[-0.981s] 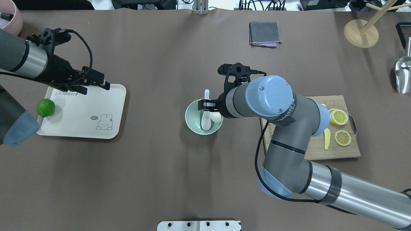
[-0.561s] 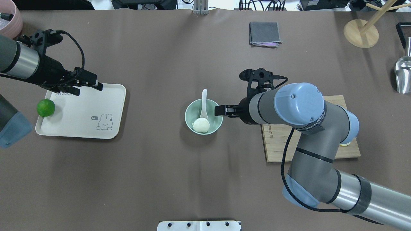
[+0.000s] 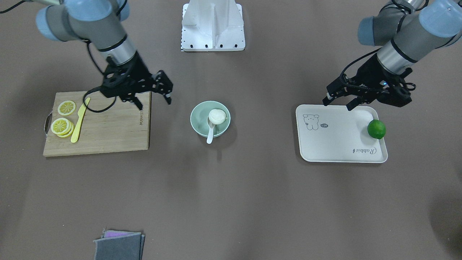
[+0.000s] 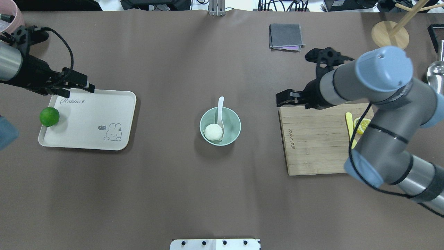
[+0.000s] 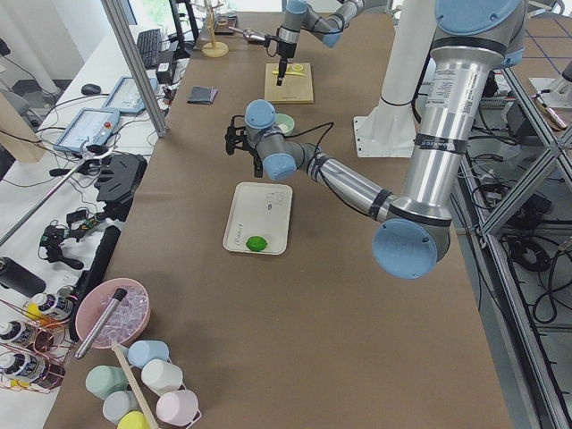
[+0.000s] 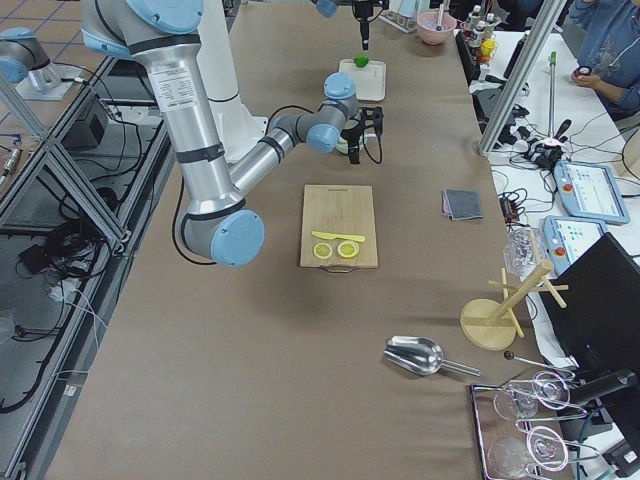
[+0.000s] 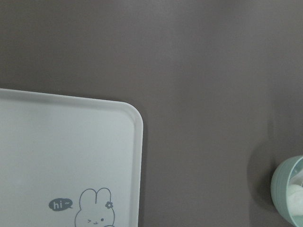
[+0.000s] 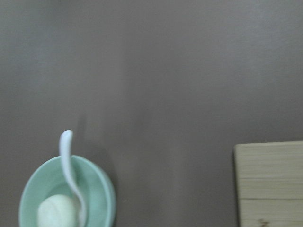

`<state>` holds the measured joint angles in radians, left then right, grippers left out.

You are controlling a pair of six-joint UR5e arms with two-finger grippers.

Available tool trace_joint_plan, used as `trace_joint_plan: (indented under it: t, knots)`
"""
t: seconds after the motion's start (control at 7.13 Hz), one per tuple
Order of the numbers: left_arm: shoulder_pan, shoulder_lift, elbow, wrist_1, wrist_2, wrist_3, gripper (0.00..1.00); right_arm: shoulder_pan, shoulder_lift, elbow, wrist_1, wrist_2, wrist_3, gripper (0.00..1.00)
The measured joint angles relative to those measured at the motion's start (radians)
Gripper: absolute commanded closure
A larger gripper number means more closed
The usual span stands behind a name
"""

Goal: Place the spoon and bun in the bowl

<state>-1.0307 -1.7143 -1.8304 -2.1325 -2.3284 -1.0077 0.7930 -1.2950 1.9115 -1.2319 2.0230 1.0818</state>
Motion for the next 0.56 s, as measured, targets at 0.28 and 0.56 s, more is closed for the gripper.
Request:
trace_joint_plan:
  t: [0.28, 0.56]
  knots:
    - [-0.123, 0.137, 0.006, 0.002, -0.042, 0.282, 0.02, 0.242, -0.173, -0.019, -0.007, 0.172, -0.361, 0.00]
    - [-0.261, 0.270, 0.012, 0.063, -0.075, 0.598, 0.02, 0.461, -0.290, -0.085, -0.073, 0.238, -0.778, 0.00]
